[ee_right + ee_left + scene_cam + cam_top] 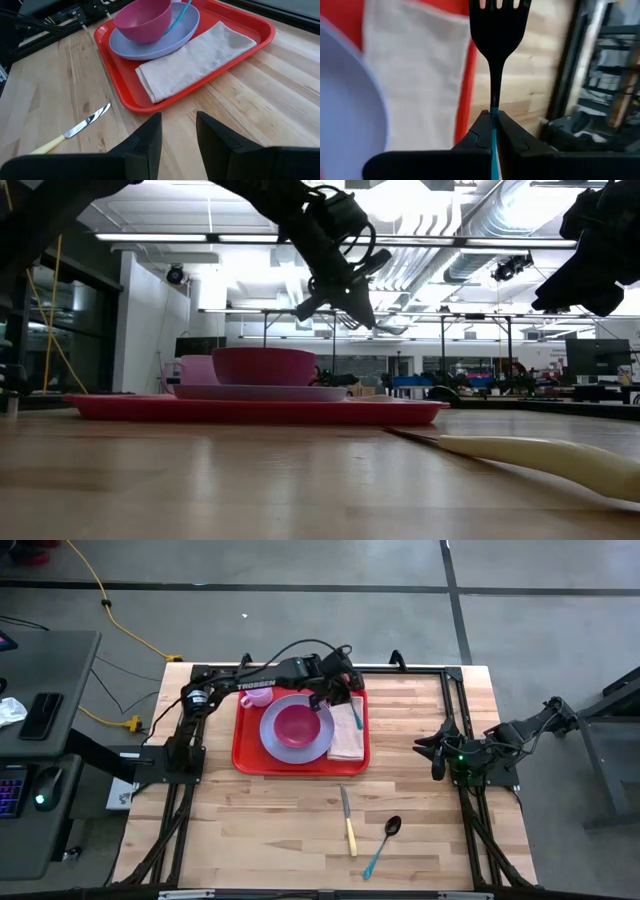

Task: Set up tray
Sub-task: Put the blue fork on the white table napkin to the right of the purple plate

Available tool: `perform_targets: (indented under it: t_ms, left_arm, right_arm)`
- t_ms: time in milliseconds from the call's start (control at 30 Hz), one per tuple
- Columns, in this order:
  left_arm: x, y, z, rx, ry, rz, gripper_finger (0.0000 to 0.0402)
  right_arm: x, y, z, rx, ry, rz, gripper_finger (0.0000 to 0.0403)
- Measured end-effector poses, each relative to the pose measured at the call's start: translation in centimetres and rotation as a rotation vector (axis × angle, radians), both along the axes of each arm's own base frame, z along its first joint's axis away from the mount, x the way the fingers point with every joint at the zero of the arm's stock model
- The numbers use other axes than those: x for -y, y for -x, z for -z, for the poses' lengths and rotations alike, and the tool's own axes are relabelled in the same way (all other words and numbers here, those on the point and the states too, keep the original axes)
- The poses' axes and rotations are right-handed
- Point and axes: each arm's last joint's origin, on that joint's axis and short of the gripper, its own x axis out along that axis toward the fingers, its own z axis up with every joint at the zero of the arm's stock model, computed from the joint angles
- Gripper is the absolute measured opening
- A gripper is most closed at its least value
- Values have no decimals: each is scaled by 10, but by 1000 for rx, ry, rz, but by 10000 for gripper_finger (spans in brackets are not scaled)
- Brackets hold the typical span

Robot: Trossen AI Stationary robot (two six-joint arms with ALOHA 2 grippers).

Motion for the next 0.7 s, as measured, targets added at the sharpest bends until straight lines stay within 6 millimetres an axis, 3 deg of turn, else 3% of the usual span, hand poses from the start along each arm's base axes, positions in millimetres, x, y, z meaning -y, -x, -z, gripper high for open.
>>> perform_targets:
  t_ms: [100,400,700]
  left_arm:
    - [-7,-4,5,18,-24,12,35]
    - [-8,-17,45,-20,84,126,35]
    - [-9,-18,49,-22,69,169,35]
  right_arm:
    - [0,0,0,2,-4,3,99]
    - [0,0,0,4,-6,4,99]
    - [0,0,0,4,-7,5,99]
